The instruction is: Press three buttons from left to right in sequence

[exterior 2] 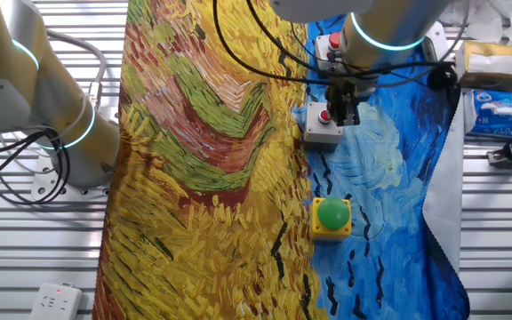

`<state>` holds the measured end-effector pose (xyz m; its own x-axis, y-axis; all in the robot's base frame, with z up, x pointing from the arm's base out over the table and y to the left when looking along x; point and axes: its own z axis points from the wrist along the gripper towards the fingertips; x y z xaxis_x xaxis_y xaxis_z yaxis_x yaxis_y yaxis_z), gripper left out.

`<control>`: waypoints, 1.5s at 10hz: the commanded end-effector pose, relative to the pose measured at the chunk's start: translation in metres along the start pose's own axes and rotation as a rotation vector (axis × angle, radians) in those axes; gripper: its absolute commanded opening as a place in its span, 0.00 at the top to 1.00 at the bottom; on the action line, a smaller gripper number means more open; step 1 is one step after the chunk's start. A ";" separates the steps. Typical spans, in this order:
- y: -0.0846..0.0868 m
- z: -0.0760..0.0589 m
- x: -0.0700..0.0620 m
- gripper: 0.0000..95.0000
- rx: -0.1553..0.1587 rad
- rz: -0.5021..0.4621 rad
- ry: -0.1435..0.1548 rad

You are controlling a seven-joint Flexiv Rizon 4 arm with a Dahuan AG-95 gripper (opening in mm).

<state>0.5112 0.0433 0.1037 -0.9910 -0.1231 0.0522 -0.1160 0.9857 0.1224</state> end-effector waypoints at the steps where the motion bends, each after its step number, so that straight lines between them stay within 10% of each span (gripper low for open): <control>1: 0.000 0.001 -0.001 1.00 0.034 -0.015 0.013; 15: 0.000 -0.001 0.006 1.00 0.056 0.007 0.050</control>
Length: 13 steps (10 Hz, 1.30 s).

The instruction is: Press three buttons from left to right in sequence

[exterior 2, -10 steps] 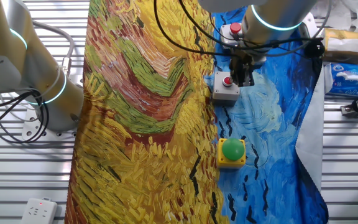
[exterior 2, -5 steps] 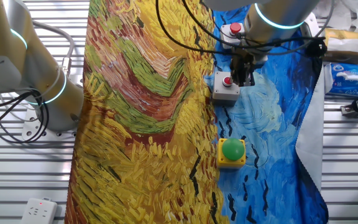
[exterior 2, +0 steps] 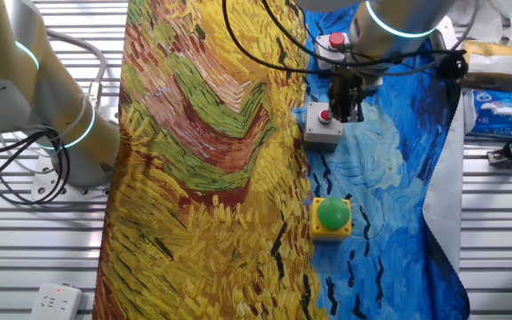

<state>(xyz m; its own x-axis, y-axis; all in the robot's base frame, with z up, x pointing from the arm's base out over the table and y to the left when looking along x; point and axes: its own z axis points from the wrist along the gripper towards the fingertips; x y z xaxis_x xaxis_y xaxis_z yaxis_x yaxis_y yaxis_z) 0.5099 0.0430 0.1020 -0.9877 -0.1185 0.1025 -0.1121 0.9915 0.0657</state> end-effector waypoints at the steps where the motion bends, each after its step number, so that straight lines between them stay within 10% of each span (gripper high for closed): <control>1: 0.000 -0.003 0.010 1.00 -0.001 -0.005 0.001; 5: 0.007 0.007 0.034 1.00 0.000 -0.004 -0.002; 13: 0.010 -0.009 0.031 1.00 -0.007 0.005 0.022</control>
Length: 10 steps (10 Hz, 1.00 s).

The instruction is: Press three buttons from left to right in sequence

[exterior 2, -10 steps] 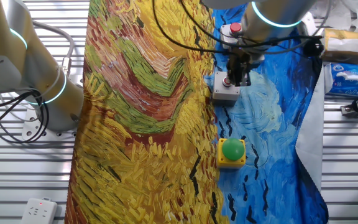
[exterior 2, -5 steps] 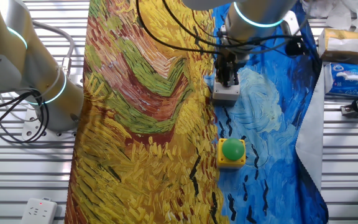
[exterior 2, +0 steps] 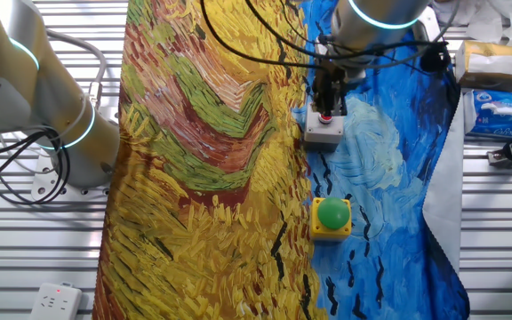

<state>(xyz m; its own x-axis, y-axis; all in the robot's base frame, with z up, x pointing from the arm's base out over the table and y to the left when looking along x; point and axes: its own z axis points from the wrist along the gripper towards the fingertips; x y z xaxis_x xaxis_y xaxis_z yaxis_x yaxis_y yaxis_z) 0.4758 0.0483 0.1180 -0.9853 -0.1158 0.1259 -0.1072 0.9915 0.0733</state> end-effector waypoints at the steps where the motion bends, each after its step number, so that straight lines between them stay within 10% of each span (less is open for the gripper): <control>1: -0.001 0.006 -0.005 1.00 0.000 0.001 -0.002; 10: 0.000 0.004 0.006 1.00 -0.013 0.009 -0.001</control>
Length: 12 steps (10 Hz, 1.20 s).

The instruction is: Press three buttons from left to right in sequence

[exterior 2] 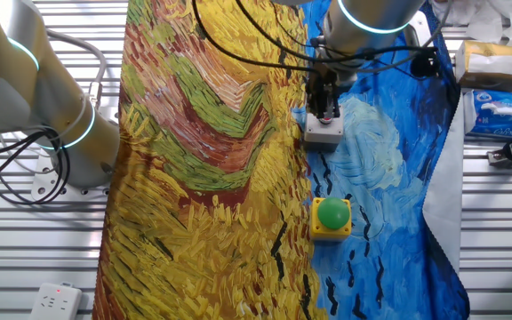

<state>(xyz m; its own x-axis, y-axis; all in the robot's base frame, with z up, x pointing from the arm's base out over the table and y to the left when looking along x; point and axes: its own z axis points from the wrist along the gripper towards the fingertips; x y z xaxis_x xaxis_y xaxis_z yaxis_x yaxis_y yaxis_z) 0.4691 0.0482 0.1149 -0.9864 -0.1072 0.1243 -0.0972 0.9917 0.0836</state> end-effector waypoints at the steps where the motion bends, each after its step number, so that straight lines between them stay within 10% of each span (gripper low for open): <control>1: 0.000 0.000 0.000 1.00 -0.002 -0.004 0.003; 12: -0.002 -0.001 -0.022 1.00 -0.002 0.018 0.013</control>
<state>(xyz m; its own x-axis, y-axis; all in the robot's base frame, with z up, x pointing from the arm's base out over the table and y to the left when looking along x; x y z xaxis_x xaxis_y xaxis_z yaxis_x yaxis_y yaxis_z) 0.4908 0.0490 0.1120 -0.9860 -0.0900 0.1404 -0.0787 0.9934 0.0838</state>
